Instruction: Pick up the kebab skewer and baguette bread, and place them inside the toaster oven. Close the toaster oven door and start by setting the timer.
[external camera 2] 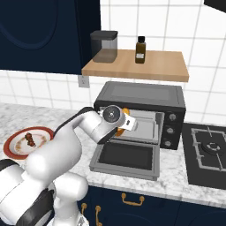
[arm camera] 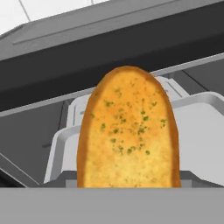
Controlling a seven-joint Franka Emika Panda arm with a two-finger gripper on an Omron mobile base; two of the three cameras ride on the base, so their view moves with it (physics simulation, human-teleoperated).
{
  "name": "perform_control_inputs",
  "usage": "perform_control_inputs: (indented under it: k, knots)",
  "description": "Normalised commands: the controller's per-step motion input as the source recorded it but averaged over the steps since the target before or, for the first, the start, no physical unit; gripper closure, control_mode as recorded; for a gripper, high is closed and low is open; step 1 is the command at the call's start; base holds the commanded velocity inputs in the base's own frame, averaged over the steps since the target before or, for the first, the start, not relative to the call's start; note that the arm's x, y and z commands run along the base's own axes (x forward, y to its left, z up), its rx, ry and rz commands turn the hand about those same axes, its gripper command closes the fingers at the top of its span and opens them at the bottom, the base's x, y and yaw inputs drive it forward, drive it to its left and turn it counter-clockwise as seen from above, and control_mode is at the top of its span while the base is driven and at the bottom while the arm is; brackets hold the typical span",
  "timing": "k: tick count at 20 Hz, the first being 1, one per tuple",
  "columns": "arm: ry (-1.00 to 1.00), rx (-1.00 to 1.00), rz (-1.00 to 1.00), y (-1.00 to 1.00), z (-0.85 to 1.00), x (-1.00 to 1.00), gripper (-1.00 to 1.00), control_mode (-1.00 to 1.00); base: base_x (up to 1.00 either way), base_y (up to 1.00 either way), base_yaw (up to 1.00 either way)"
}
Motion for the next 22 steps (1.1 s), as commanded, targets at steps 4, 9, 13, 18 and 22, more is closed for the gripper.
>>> perform_control_inputs:
  k: [4, 9, 13, 18, 22]
  knots:
    - [0.0, -0.01, 0.08, 0.01, -0.22, 0.0, 1.0, -1.0, 0.0, 0.0, 0.0]
    - [0.0, -0.04, 0.09, 0.0, -0.08, 0.23, 1.0, -1.0, 0.0, 0.0, 0.0]
    - [0.0, -0.08, 0.04, 0.0, -0.1, 0.16, 1.0, -1.0, 0.0, 0.0, 0.0]
    - [0.0, -0.08, 0.03, 0.0, -0.23, 0.19, 1.0, -1.0, 0.0, 0.0, 0.0]
    - [0.0, -0.06, 0.03, 0.0, -0.28, 0.12, 1.0, -1.0, 0.0, 0.0, 0.0]
